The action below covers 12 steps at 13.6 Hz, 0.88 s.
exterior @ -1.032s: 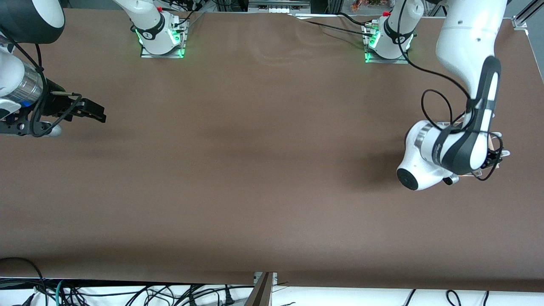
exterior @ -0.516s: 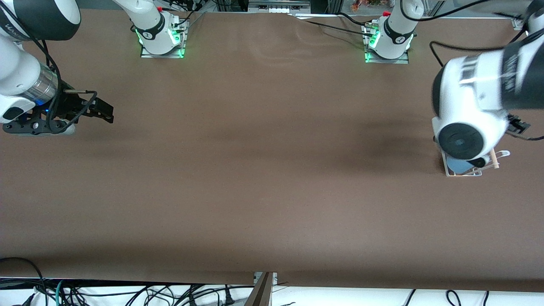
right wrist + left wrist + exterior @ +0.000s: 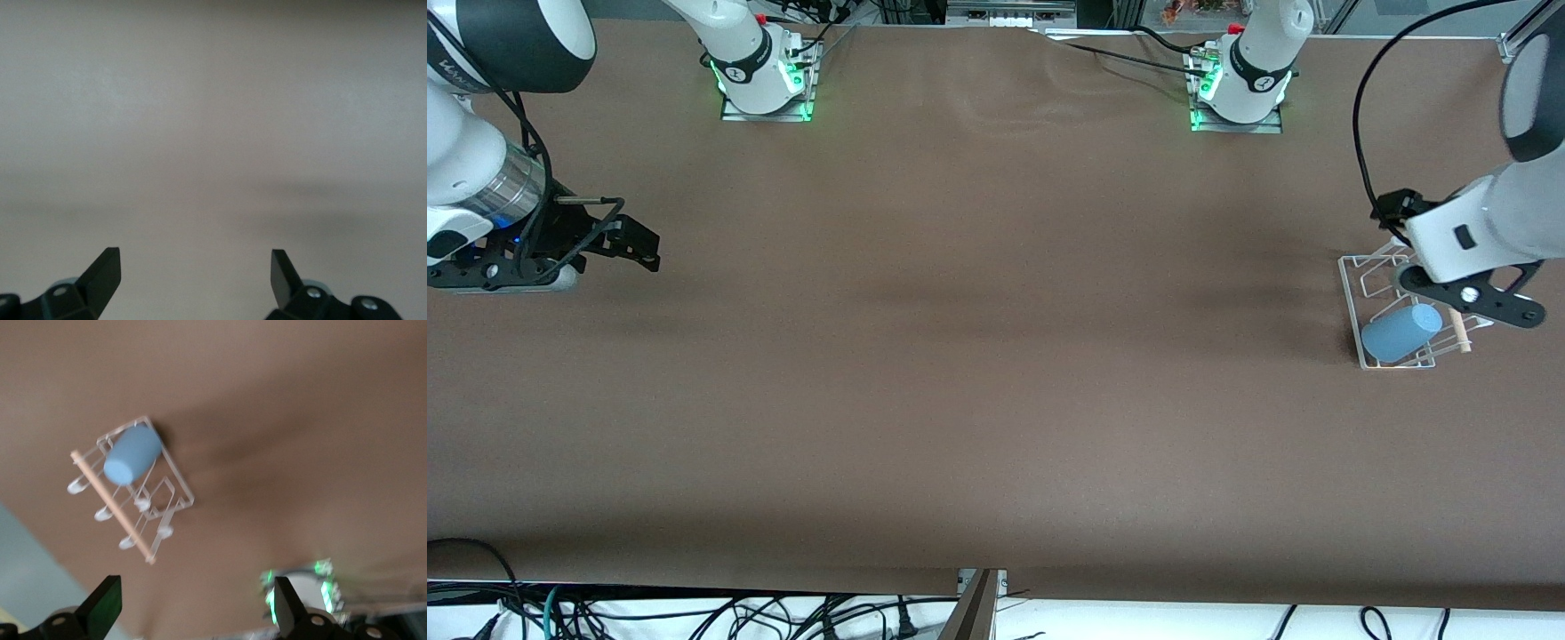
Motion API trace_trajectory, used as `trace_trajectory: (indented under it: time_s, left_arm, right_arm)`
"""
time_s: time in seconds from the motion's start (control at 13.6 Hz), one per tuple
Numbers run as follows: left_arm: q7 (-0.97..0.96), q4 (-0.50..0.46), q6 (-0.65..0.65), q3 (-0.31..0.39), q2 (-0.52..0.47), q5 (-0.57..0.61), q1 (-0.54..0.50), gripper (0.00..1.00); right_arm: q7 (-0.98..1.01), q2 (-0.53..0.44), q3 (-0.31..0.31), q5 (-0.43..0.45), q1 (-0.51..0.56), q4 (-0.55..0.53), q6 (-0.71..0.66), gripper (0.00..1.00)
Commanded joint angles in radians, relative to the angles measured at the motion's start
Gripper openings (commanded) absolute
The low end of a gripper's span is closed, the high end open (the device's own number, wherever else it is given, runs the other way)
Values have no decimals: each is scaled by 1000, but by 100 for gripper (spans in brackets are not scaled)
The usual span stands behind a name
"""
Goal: Transfer cup to left arm and place on rack
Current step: 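Open the left gripper and raise it away from the rack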
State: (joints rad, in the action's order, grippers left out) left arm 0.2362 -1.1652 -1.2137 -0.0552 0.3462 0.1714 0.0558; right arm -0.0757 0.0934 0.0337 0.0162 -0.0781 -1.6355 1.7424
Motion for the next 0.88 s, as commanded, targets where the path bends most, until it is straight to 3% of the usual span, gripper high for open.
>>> trace_trajectory:
  time_s: [0.0, 0.15, 0.29, 0.81]
  left_arm:
    - [-202, -395, -305, -5, -254, -126, -33, 100]
    - [-329, -505, -432, -5, -318, -158, -28, 100]
    - [-337, -592, -547, -6, -372, -182, -28, 100]
    - [-340, -587, -466, -8, -386, -184, -47, 100]
  right_arm:
    - [17, -9, -3, 10, 3, 0, -27, 99]
    - [28, -26, -6, 8, 3, 3, -52, 99]
    - [37, -35, -20, 2, 4, 6, -90, 99]
    - [40, -35, -20, -1, 4, 19, -113, 99]
